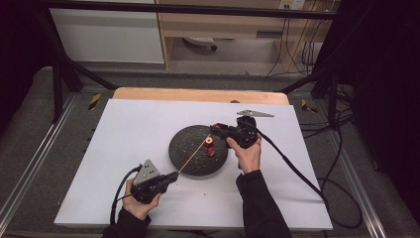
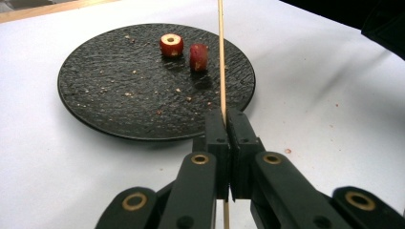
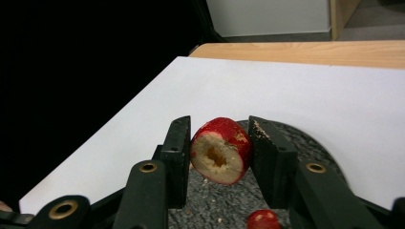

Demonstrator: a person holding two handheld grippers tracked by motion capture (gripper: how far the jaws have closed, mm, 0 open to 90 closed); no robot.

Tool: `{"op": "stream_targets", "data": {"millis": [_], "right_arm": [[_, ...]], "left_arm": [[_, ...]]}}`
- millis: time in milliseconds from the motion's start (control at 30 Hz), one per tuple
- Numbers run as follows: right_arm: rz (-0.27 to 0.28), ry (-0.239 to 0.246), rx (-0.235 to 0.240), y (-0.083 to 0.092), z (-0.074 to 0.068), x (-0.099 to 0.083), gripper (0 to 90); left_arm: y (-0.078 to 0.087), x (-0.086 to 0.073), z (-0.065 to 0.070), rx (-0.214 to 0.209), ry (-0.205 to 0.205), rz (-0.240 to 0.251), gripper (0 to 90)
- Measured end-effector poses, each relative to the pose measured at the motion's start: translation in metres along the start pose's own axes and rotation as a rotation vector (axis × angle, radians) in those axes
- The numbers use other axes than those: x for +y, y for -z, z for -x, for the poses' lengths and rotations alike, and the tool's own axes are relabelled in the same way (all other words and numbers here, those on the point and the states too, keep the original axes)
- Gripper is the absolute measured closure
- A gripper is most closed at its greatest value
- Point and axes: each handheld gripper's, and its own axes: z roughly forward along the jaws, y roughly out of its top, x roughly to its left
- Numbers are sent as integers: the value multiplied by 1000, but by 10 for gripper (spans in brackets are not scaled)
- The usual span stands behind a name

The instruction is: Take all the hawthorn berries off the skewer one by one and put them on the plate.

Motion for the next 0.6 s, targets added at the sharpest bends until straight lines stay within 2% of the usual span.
{"op": "stream_targets", "data": {"millis": [300,600], "right_arm": [[4,23,-48,5,6,7,620],[-27,47,-36,-3,0,-5,620]], "left_arm": [[3,0,-4,11,9,5,884],[8,2,-11,32,32,22,884]]}}
